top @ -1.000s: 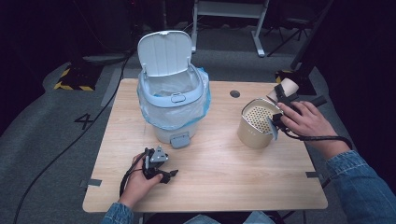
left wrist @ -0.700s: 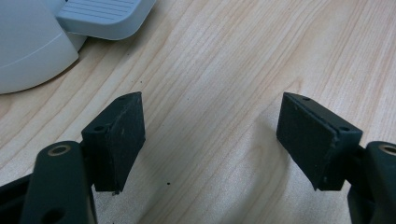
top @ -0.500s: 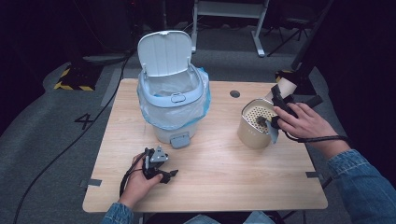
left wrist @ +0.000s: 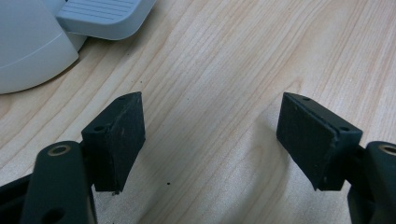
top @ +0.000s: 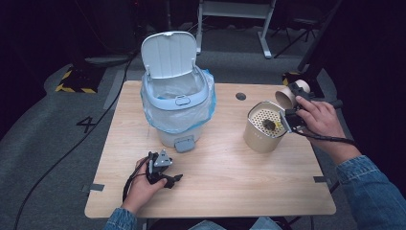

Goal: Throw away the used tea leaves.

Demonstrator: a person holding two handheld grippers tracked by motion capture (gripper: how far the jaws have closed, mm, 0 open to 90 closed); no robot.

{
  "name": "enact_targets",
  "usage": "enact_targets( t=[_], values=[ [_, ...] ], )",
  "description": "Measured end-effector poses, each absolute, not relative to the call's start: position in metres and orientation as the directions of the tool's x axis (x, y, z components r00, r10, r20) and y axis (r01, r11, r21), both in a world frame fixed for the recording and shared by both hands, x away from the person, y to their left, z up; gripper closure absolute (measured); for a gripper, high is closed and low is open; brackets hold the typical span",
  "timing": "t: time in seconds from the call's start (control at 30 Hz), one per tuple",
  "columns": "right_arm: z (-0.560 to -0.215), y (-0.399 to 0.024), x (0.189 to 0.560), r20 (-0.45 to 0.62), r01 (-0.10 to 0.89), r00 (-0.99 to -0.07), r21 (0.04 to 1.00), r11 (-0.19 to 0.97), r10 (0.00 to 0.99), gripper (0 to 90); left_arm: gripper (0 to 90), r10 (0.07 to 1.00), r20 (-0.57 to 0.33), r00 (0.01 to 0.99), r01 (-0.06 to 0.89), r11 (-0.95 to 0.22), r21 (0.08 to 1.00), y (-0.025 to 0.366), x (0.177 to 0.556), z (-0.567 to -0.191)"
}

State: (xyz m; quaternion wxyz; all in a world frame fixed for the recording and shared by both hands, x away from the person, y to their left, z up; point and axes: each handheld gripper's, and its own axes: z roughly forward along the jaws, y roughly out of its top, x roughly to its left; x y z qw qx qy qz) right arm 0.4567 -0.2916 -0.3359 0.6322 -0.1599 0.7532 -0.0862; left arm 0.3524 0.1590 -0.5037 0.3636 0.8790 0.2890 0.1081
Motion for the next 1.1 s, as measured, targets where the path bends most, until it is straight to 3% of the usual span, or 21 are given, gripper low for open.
enact_targets(
  t=[0.2,0.23,0.3,0.43,0.6,0.77,0.9,1.1],
  values=[
    [-0.322,-0.305,0.457,-0.964,-0.158,-0.253,-0.044,0.987,-0.084,30.6,24.0,0.587,-0.019,0.809,0.429,-0.569,0.701,0.159,0.352,-0.504],
    [-0.317,-0.31,0.456,-0.951,-0.151,-0.306,0.096,0.984,0.046,30.6,24.0,0.587,-0.019,0.809,0.429,-0.569,0.701,0.159,0.352,-0.504],
    [-0.315,-0.312,0.456,-0.943,-0.149,-0.322,0.139,0.979,0.085,30.6,24.0,0.587,-0.019,0.809,0.429,-0.569,0.701,0.159,0.352,-0.504],
    [-0.31,-0.317,0.454,-0.841,-0.13,-0.437,0.41,0.903,0.319,30.2,24.0,0.587,-0.021,0.81,0.43,-0.568,0.702,0.159,0.352,-0.504],
    [-0.307,-0.319,0.45,-0.622,-0.052,-0.603,0.656,0.753,0.5,30.4,24.0,0.587,-0.021,0.81,0.43,-0.568,0.701,0.161,0.352,-0.504],
    [-0.305,-0.32,0.444,-0.409,0.045,-0.703,0.791,0.61,0.582,30.3,24.1,0.59,-0.02,0.807,0.431,-0.567,0.702,0.166,0.353,-0.504],
    [-0.303,-0.316,0.431,-0.268,0.098,-0.772,0.845,0.525,0.576,30.4,24.1,0.594,-0.021,0.804,0.435,-0.564,0.702,0.169,0.353,-0.504],
    [-0.314,-0.303,0.413,-0.169,0.139,-0.833,0.857,0.496,0.526,30.3,24.1,0.592,-0.023,0.806,0.435,-0.564,0.702,0.171,0.354,-0.504]
  ],
)
